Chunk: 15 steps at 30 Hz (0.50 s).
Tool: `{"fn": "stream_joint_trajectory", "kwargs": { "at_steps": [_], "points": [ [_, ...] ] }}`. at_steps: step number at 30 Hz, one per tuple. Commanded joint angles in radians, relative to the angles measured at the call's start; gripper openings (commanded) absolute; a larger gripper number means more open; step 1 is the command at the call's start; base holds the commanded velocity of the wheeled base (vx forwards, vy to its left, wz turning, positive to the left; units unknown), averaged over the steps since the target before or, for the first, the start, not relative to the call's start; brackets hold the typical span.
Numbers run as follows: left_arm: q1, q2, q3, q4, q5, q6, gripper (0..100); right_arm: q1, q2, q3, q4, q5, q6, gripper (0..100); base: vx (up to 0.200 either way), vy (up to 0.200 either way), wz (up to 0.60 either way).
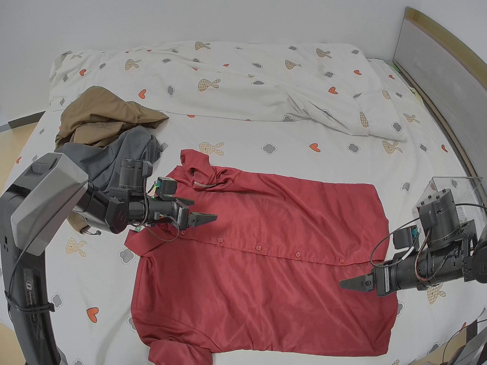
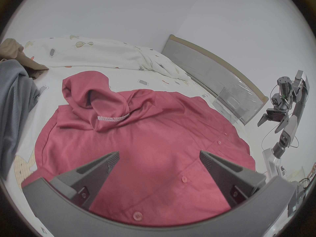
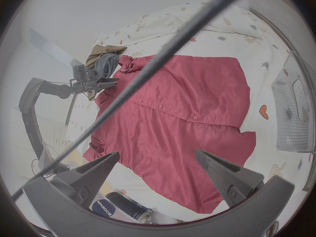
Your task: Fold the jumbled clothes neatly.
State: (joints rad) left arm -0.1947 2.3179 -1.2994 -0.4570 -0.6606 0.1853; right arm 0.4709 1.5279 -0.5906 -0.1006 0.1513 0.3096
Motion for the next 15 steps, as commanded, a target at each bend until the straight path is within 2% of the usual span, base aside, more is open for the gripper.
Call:
{"fn": "stream_joint_trajectory", "kwargs": {
  "at_steps": [1,4,6,8,9,11,15],
  "points": [
    [-0.003,0.104,-0.112,0.000,0.004,0.002,100,0.002,0.002,0.000,-0.001,0.001,0.000,100,0.000,0.000,0.00],
    [-0.011,0.150,-0.202,0.004,0.006,0.000,100,0.000,0.002,0.000,-0.001,0.001,0.000,100,0.000,0.000,0.00],
    [-0.011,0.155,-0.213,0.004,0.007,0.000,100,0.000,0.002,0.002,0.001,0.001,0.000,100,0.000,0.000,0.00],
    [-0.020,0.232,-0.345,0.015,0.019,-0.001,100,-0.001,0.002,0.000,0.001,0.001,0.000,100,0.000,0.000,0.00],
    [-0.020,0.232,-0.345,0.015,0.019,-0.001,100,-0.001,0.002,0.000,0.001,0.001,0.000,100,0.000,0.000,0.00],
    [-0.025,0.291,-0.460,0.051,0.056,-0.001,100,-0.001,0.003,0.002,-0.001,0.001,-0.001,100,0.000,0.000,0.00],
    [-0.023,0.353,-0.643,0.169,0.062,-0.007,100,-0.003,0.002,0.002,-0.001,0.001,0.000,100,0.000,0.000,0.00]
  ]
}}
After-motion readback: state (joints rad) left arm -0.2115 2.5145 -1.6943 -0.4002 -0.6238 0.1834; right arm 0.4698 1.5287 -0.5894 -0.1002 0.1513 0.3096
